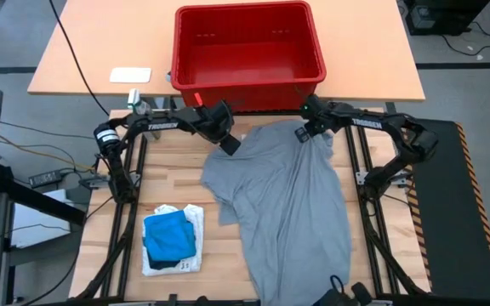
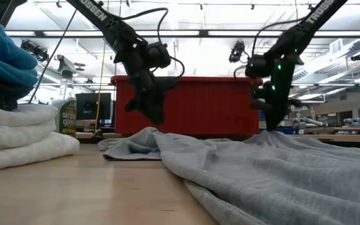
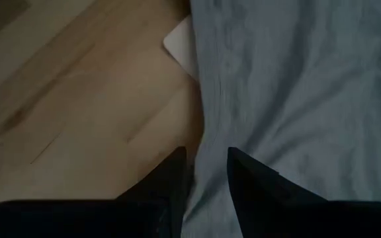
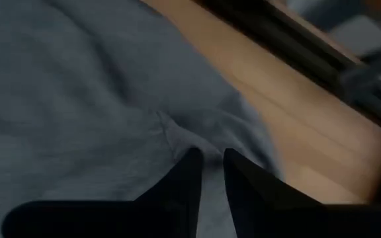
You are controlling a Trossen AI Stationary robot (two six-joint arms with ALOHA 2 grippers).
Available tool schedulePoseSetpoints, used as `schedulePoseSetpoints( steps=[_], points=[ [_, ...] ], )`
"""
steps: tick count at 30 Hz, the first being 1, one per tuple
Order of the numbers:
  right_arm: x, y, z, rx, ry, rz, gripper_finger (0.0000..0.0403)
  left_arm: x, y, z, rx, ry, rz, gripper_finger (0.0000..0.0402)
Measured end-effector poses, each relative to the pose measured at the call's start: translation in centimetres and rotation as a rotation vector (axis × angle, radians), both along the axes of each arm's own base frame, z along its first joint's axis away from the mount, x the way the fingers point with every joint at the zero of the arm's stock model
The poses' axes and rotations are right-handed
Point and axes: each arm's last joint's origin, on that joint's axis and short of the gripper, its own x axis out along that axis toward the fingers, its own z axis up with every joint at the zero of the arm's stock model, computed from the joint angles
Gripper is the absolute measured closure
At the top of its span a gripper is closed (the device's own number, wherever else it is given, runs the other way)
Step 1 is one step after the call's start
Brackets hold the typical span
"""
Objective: Fold laundry
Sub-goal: Fold the grey shirt on the table
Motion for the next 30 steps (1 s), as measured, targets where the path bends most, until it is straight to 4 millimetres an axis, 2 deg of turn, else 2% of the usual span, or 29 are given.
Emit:
schedulePoseSetpoints(
  steps=[3, 7, 10, 16, 21, 26, 30],
  points=[
    [0.4, 0.6, 1.4, 0.069, -0.109, 0.04, 0.0328, -0.2, 0.0, 0.5, -0.042, 0.021, -0.018, 0.0289],
    [0.8, 2.5, 2.5, 0.206, -0.227, 0.109, 0.0328, 0.1, -0.7, 0.7, -0.09, 0.016, -0.073, 0.0289],
    [1.1, 4.6, 2.3, 0.296, -0.265, 0.163, 0.0327, 1.0, -2.0, 0.9, -0.135, -0.034, -0.099, 0.0289],
    [1.5, 9.9, 1.7, 0.373, -0.277, 0.299, 0.0328, 3.2, -6.2, 1.7, -0.178, -0.105, -0.066, 0.029],
    [0.9, 13.8, 0.9, 0.41, -0.271, 0.352, 0.0328, 3.8, -10.5, 5.0, -0.077, -0.217, -0.019, 0.029],
    [0.5, 16.1, -0.6, 0.342, -0.332, 0.414, 0.0328, 2.8, -12.8, 7.1, -0.077, -0.248, 0.035, 0.029],
    [1.0, 17.1, -1.5, 0.405, -0.469, 0.57, 0.0328, 2.5, -16.2, 6.5, -0.102, -0.192, 0.038, 0.0289]
  ],
)
